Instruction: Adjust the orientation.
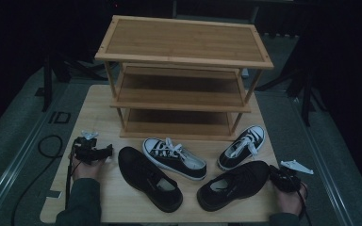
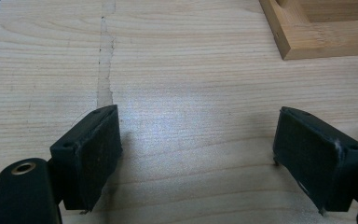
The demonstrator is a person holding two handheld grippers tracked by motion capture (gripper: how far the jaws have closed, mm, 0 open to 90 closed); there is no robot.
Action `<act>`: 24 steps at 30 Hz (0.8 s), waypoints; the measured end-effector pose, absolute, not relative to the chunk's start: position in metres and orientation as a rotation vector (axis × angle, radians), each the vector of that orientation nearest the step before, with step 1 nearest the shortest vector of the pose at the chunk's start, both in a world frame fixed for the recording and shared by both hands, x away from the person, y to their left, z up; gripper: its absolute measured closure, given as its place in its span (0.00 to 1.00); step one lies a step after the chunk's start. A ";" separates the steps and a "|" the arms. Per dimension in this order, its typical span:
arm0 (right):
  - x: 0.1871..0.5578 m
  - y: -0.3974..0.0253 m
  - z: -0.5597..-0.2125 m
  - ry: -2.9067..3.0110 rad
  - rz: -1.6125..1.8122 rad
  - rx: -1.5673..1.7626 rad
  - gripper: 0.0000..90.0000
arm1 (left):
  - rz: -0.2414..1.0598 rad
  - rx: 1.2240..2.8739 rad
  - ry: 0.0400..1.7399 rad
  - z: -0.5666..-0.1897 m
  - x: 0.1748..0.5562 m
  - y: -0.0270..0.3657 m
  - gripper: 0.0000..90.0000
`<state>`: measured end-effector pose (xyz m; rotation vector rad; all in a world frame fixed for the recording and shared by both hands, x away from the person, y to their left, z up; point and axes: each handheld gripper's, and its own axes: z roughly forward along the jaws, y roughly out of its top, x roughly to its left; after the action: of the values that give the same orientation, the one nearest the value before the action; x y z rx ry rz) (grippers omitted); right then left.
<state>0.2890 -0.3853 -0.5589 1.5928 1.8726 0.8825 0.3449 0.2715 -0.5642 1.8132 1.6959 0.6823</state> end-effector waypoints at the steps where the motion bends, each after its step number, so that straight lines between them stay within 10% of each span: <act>1: 0.289 -0.385 -0.559 1.872 0.882 1.593 0.91 | 0.681 1.815 1.696 -0.564 0.345 0.272 0.17; 24: 0.289 -0.386 -0.559 1.871 0.891 1.600 0.90 | 0.617 1.917 1.740 -0.541 0.332 0.278 0.81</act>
<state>0.2891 -0.3859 -0.5589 1.5997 1.8708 0.8906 0.3320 0.2784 -0.5413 1.9168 1.7398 0.6169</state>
